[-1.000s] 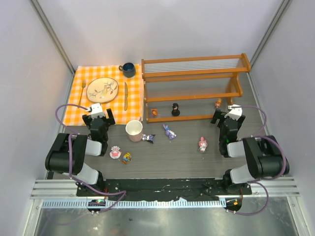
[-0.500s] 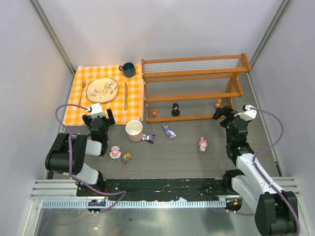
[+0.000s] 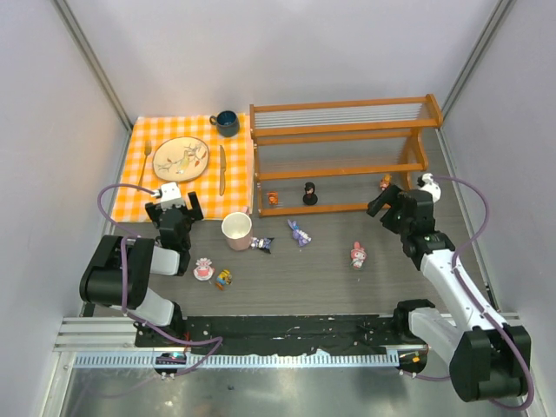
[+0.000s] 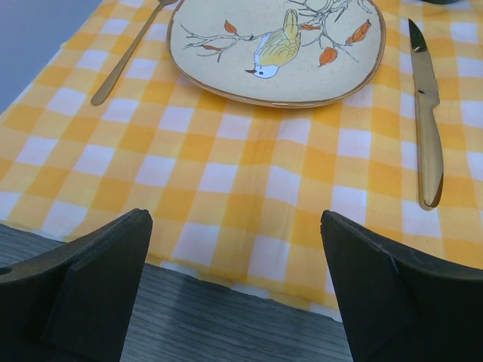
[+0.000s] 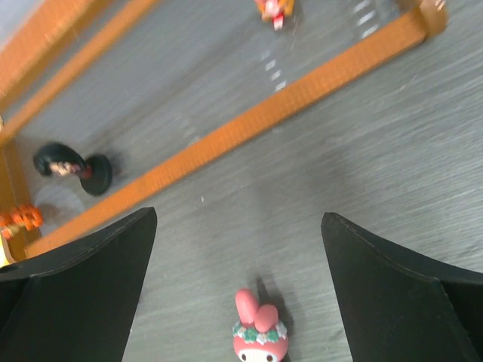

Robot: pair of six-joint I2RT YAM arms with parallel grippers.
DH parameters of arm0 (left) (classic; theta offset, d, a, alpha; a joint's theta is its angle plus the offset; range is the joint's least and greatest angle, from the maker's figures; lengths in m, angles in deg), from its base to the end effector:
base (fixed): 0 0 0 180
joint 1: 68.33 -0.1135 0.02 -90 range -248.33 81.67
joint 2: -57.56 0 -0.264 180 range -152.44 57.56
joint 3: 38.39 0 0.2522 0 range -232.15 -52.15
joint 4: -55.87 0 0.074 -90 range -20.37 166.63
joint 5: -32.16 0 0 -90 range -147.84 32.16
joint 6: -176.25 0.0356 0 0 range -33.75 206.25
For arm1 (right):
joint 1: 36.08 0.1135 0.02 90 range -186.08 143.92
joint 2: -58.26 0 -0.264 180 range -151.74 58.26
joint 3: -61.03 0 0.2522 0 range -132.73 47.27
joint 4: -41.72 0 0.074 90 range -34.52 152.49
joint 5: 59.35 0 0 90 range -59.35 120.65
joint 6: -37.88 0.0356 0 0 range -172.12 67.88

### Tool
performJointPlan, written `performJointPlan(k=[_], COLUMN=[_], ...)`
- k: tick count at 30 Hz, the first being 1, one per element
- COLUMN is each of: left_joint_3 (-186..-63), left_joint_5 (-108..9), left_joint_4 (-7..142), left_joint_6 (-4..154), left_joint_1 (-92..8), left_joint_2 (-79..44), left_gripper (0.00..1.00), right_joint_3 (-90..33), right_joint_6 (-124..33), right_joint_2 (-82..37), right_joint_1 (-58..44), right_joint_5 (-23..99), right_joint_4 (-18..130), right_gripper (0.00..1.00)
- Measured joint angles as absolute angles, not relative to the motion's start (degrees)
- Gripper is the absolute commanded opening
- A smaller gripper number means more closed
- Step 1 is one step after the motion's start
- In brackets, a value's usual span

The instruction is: Place and organize the plastic toys onto the shelf

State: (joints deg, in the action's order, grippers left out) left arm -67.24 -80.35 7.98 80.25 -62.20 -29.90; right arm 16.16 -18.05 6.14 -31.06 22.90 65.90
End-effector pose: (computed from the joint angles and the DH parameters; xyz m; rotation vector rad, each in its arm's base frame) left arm 0.2447 -0.0126 0.1421 -0.2823 1.7243 0.1903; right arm 0.2010 0.0128 0.2331 0.6106 2.0353 0.2629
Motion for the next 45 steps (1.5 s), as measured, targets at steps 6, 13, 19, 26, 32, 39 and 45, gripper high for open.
performJointPlan(k=[6,13,19,26,32,39,45], left_joint_3=[-67.2,-66.3,-67.2,-74.0,-80.7,-86.9,-94.3], left_joint_5=[-80.3,-81.5,-88.5,-96.0,-93.0,-83.9,-74.9], left_joint_4=[8.0,9.6,21.5,41.4,56.7,72.2,82.0], left_joint_6=[80.3,80.6,79.9,73.8,65.4,56.3,51.7], left_joint_1=[-62.2,-61.2,-57.8,-55.5,-55.4,-55.3,-54.0], left_joint_2=[-29.9,-26.5,-6.4,6.1,4.9,9.6,9.3], left_gripper=[1.00,1.00,1.00,1.00,1.00,1.00,1.00], right_joint_3=[15.8,16.1,16.1,16.1,16.1,15.9,14.3], right_joint_6=[-17.6,-17.4,-17.4,-18.4,-19.4,-20.8,-21.6], right_joint_2=[2.5,2.6,-0.6,-1.6,-1.0,-0.1,-0.3], right_joint_1=[-31.1,-31.0,-31.1,-31.1,-31.1,-31.0,-31.1], right_joint_5=[30.2,32.5,33.2,33.9,36.0,38.7,39.2], right_joint_4=[72.1,75.3,75.7,76.2,77.4,80.5,83.2], right_gripper=[0.90,1.00,1.00,1.00,1.00,0.98,0.97])
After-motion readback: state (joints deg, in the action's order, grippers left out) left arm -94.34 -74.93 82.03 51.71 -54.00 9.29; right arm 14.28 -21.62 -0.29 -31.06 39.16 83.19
